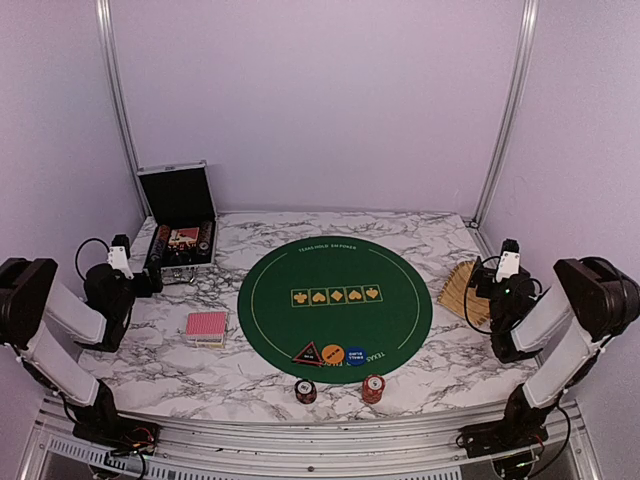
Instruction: Distribute texas hold em gaming equipment
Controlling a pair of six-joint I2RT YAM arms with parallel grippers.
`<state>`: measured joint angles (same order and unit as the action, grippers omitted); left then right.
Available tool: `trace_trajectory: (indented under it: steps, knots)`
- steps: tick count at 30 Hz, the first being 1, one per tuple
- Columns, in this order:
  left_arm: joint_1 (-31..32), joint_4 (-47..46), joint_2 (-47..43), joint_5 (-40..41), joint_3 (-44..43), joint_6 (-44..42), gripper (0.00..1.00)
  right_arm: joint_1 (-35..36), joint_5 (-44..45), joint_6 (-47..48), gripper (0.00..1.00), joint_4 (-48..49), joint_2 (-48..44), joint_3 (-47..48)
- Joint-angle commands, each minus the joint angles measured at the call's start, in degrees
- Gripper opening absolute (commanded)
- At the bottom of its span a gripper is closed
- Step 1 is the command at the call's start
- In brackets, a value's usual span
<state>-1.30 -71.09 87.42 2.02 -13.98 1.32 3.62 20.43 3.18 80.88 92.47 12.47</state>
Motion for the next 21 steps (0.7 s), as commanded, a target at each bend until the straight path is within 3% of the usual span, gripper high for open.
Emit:
trace_trajectory:
  steps: [1,15,18,21]
  knots:
    - [-0.2,0.3,0.5,0.3,-1.1,0.3,0.99,0.3,-0.5,0.1,0.99,-0.5,-0.4,0.5]
    - [-0.2,0.7,0.3,-0.1,-1.4,0.3,0.99,0.3,-0.5,-0.1,0.99,-1.1,-0.6,0.7]
    - [-0.2,8.9,-2.6,0.8,-5.1,0.5,0.99,0.4,2.8,-1.7,0.99,-5.0,-3.2,1.0]
    - [-0.4,22.9,-5.6,0.1,-11.0,0.4,0.99,1.3,3.3,0.4,0.99,2.6,-2.1,-1.6]
